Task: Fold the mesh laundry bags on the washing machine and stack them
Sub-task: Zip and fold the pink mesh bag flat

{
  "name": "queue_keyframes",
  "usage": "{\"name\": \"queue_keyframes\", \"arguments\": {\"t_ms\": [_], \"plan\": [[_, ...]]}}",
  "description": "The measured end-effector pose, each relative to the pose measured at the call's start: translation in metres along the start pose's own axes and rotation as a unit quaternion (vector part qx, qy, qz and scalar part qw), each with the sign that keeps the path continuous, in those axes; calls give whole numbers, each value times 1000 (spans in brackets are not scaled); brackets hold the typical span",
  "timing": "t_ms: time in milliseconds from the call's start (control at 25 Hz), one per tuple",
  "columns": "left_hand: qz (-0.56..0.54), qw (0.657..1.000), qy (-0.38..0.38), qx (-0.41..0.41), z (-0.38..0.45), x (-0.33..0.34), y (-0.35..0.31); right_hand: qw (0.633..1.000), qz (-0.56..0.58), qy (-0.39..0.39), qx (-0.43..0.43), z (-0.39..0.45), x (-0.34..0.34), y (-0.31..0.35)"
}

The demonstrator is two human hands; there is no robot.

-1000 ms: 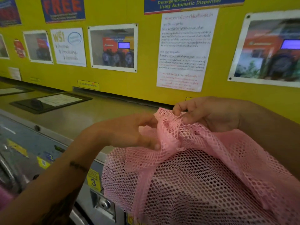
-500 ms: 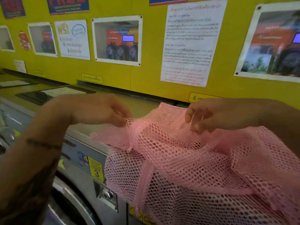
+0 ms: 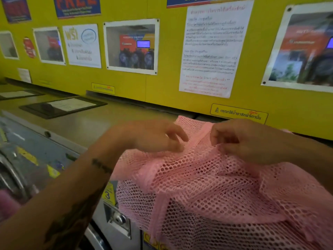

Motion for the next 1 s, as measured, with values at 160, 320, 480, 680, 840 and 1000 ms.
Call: {"name": "queue_keyframes", "arguments": {"t_ms": [160,320,480,680,840,1000], "plan": [[113,990,66,-58,31,14,4,996,39,-78,28,-37,-33,-23],[139,990,20,-26,48,4,-28,986,-5,-72,149,-97,-60,-79],[78,994,18,68,65,17,-95,954,-73,-53,285,-142,-68,-163],[138,986,-50,83,66,45,-172,943,-18,-15,331,-163,-55,-231],[167,966,-199,8,51,56,-190,948,-3,49,314,-156,-31,-240],[143,988,-16,-59,38,73,-172,960,-52,20,275,-149,-44,-258]]}}
Point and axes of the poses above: each hand's wrist, its own z-axis towards the middle knuckle, its own x-axis out of the palm, y = z × x, the point moved 4 cm from there along z, towards the middle knuckle, and after that the axes turned 3 degrees about y, right-handed, at the moved point
